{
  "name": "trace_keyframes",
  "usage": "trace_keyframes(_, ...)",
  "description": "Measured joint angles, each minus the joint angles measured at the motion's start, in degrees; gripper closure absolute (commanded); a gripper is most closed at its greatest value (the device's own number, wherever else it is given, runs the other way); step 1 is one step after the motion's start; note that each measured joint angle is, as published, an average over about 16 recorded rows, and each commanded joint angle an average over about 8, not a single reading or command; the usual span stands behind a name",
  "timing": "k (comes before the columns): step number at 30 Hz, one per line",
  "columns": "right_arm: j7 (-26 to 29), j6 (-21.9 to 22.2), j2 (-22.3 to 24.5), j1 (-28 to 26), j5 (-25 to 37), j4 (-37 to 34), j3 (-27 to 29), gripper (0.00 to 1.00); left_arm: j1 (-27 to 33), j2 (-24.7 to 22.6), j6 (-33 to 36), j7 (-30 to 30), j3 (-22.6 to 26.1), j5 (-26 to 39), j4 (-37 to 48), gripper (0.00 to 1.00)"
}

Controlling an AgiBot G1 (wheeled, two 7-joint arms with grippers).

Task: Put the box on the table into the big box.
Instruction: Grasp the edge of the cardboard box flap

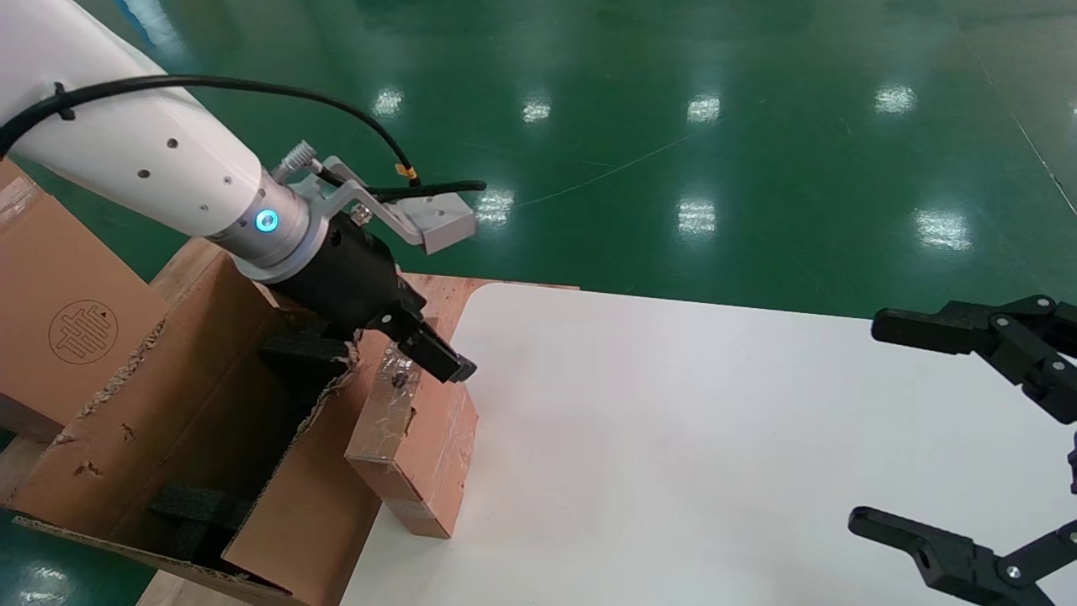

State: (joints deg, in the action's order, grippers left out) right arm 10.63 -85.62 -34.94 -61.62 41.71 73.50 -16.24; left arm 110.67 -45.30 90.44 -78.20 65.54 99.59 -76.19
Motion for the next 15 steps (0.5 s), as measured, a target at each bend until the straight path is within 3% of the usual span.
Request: trace_keyframes(15, -0.03, 0.03, 0.03, -0.01, -0.04, 0.00, -0.06, 0.00, 4.22, -0.40, -0.69, -7.65, 10.23, -0.72, 1.05, 0.00)
